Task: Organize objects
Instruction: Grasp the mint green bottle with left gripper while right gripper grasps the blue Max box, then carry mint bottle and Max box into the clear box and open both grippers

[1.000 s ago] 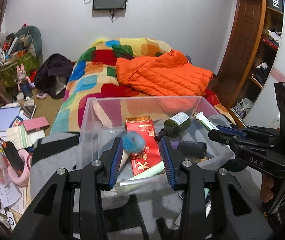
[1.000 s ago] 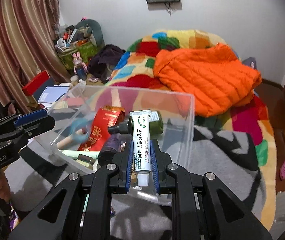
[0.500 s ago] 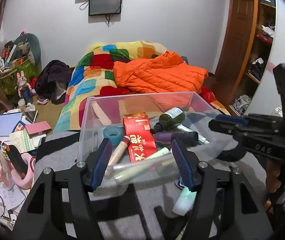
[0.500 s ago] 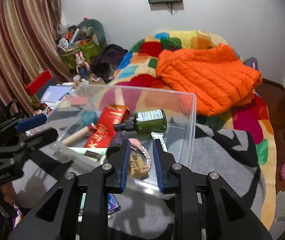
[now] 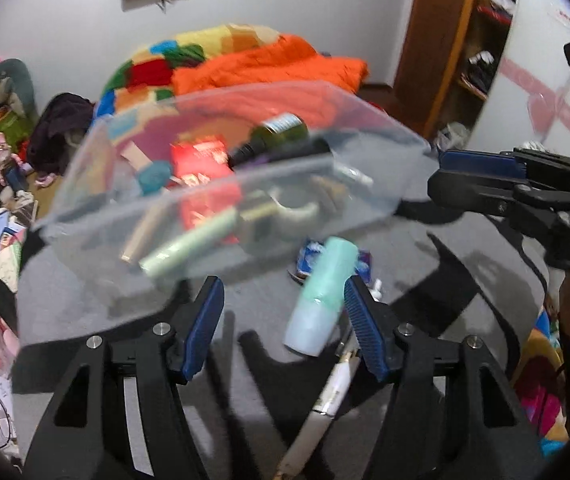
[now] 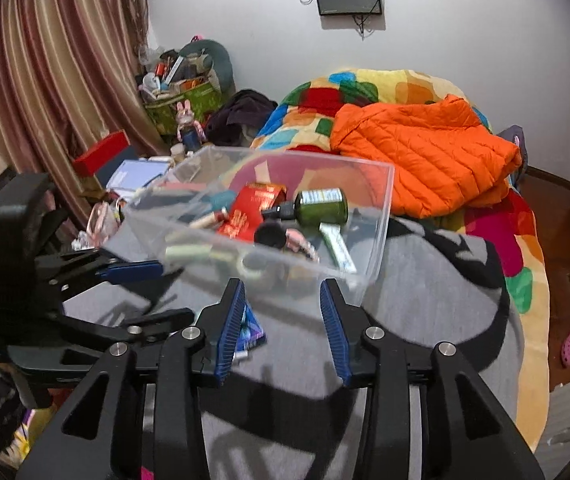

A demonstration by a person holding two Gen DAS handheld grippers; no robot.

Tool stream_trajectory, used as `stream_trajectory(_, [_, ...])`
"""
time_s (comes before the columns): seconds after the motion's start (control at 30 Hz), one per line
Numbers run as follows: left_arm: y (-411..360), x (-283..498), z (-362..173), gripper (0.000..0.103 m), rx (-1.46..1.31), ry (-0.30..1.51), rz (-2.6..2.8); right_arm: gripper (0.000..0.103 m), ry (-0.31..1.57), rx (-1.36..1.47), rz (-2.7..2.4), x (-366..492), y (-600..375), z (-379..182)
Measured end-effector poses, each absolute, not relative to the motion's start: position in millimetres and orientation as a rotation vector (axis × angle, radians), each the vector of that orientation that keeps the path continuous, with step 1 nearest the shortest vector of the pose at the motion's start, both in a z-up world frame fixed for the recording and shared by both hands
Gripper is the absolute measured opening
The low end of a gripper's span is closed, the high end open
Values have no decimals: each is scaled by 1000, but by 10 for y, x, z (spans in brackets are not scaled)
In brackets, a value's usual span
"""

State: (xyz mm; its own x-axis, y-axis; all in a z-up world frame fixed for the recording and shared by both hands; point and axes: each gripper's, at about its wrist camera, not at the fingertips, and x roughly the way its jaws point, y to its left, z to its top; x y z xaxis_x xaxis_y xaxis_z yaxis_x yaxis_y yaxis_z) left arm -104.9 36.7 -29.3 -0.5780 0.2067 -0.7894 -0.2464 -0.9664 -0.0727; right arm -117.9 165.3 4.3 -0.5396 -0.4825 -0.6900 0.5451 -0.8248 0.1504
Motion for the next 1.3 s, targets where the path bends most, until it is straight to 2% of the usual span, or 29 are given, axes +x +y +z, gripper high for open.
stream_trajectory(0.07, [412, -1068, -348, 60, -1304, 74, 2555, 36, 120, 1029, -2318, -1162, 1649, -17])
stream_trajectory(0.2, [444, -1047, -400, 27, -1319, 74, 2510, 36, 147, 1076, -2283, -1178, 1597, -154])
stream_trajectory(0.23, [429, -1034, -406, 24, -1321, 70, 2509, 36, 154, 1087, -2267, -1187, 1569, -196])
stream_trajectory(0.7, [-51, -671, -414, 25, -1353, -36, 2599, 36, 312, 1173, -2183, -1368, 1147, -524])
stream_trajectory(0.83, [-102, -644, -424, 25, -1363, -45, 2601, 36, 295, 1192, -2178, -1408, 1143, -581])
stream_trajectory(1.03, [-5, -664, -459, 25, -1325, -10, 2620, 26, 309, 1147, -2180, -1270, 1197, -529])
stream_trajectory(1.3, [55, -635, -409, 24, -1288, 18, 2653, 24, 270, 1083, -2229, -1094, 1358, -385])
